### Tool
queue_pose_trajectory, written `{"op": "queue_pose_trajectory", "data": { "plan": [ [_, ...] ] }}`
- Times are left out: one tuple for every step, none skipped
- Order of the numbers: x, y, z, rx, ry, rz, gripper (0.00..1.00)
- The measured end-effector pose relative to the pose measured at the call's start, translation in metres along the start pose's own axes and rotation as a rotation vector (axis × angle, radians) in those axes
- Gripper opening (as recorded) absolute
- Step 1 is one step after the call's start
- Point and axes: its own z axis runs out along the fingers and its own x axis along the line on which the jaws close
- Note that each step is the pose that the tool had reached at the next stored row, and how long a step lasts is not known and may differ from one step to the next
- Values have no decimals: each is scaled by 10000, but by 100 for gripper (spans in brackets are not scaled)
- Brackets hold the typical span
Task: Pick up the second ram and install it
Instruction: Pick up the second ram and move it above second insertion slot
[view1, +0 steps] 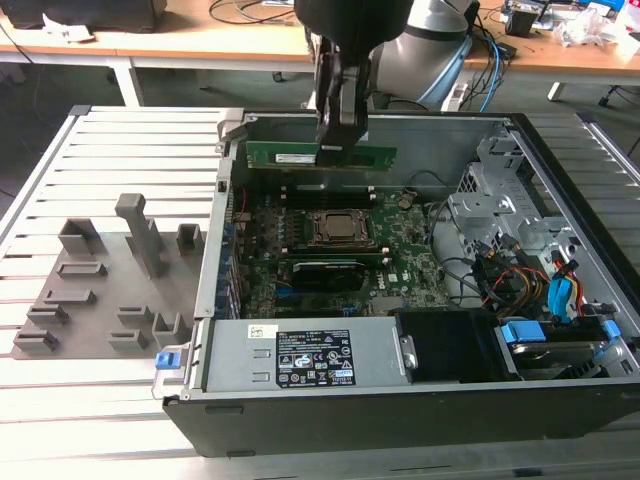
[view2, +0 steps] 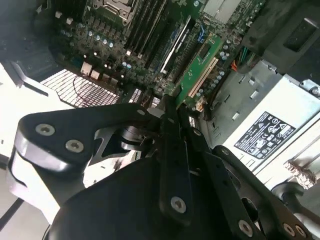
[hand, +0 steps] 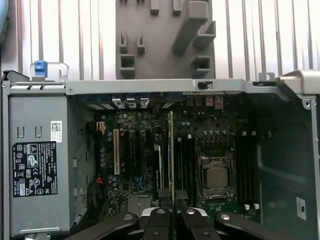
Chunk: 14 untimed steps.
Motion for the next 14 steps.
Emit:
{"op": "queue_pose_trajectory", "data": {
  "plan": [
    [0, -21, 28, -9, 0, 0, 14],
    [1, -26, 41, -13, 3, 1, 14],
    [2, -31, 59, -17, 3, 1, 14],
    [5, -38, 88, -24, 2, 2, 14],
    [6, -44, 108, -29, 2, 2, 14],
    [7, -48, 124, -31, 2, 2, 14],
    [9, -53, 138, -34, 3, 3, 14],
    [9, -57, 147, -36, 3, 3, 14],
    [10, -64, 161, -39, 4, 3, 14],
    [12, -71, 176, -42, 3, 3, 14],
    [13, -79, 192, -45, 3, 3, 14],
    [14, -85, 202, -46, 3, 3, 14],
    [15, -99, 229, -51, 3, 4, 14],
    [16, -108, 245, -53, 3, 4, 14]
  ]
}}
